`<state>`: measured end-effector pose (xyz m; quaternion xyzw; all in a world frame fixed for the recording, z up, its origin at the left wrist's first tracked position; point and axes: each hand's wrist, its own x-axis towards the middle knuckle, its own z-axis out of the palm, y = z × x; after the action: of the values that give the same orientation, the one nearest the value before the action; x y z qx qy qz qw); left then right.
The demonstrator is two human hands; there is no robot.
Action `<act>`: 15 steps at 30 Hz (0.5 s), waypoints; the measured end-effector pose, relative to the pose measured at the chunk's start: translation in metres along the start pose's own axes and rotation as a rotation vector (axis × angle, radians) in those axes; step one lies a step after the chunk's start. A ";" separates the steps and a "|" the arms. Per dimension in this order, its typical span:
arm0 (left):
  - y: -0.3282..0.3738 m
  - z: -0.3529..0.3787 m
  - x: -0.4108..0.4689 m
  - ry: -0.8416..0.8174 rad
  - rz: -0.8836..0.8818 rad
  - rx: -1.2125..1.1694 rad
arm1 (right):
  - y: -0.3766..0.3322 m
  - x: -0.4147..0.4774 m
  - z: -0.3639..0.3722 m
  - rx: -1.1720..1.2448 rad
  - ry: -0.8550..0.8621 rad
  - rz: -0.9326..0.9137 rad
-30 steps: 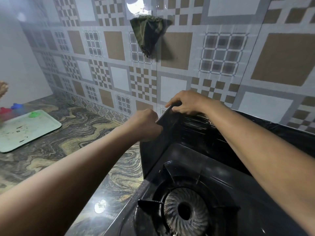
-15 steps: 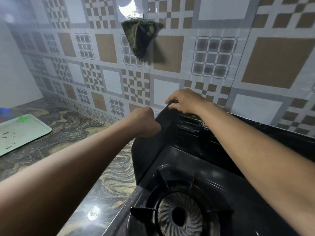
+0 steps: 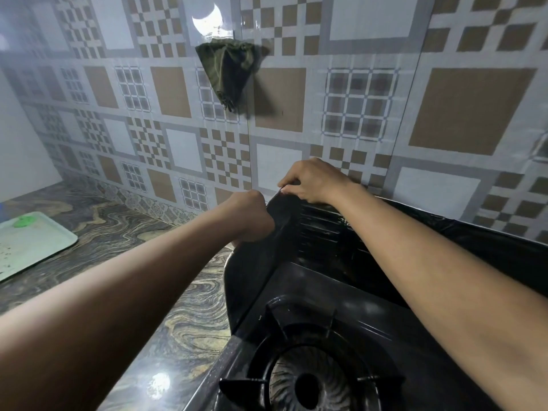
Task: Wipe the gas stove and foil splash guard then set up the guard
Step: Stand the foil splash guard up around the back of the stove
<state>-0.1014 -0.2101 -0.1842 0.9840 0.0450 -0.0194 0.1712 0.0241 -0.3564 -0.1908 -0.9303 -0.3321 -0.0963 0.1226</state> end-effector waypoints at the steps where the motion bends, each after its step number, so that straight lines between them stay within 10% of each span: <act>1: -0.001 0.000 0.001 -0.001 -0.002 0.003 | 0.000 0.000 0.000 -0.010 -0.006 0.007; 15: 0.010 -0.006 0.025 0.111 0.202 -0.002 | 0.009 -0.048 -0.004 -0.163 0.091 0.082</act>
<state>-0.0756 -0.2156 -0.1769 0.9830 -0.0452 0.0524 0.1703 -0.0068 -0.3931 -0.2011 -0.9447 -0.2789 -0.1599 0.0651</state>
